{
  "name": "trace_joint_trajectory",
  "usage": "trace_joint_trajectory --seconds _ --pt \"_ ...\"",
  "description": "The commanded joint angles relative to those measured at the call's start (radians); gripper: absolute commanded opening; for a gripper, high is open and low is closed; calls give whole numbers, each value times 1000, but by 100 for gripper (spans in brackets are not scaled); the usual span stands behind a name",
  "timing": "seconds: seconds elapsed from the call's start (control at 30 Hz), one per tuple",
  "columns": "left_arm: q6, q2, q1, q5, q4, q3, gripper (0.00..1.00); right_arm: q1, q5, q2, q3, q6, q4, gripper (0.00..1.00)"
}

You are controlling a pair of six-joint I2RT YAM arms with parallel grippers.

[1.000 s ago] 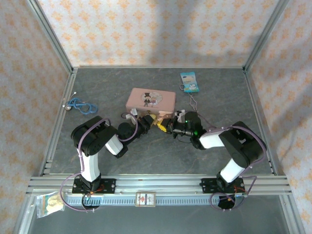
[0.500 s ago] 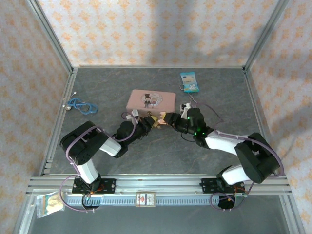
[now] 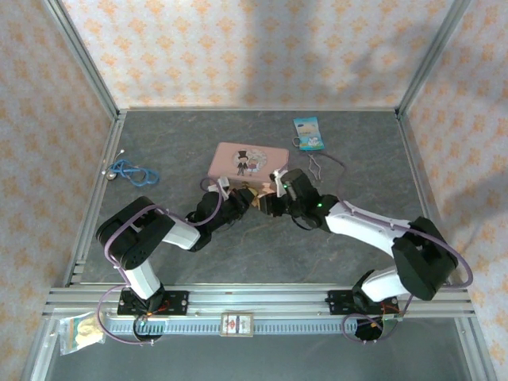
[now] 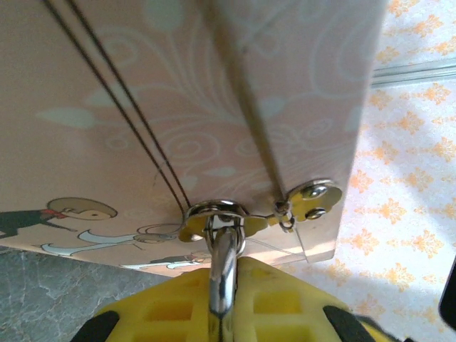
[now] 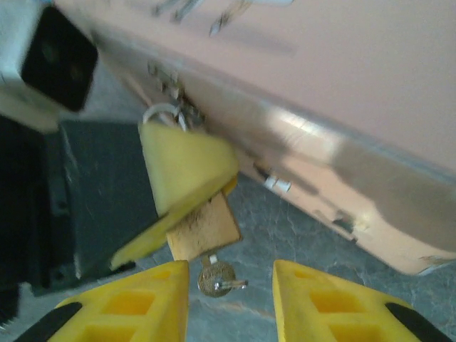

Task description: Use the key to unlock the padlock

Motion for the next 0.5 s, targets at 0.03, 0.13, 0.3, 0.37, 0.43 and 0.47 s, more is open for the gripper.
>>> trace_joint_trajectory --seconds 0.03,0.13,0.3,0.37,0.43,0.47 --pt "40 -22 -1 13 -4 41 0 55 88 52 48 -115 -115 37" --pt "44 -28 -1 15 -13 42 0 75 133 77 72 -135 -124 37" --pt "46 -38 -1 19 -12 36 0 89 220 115 109 -165 -143 37" --pt "46 -40 0 23 -10 34 0 91 228 123 118 -173 -135 37" --pt "44 -42 -1 28 -5 30 0 94 221 134 124 -180 -119 37" --pt "41 -41 -1 29 -2 30 0 95 218 139 126 -183 -113 37"
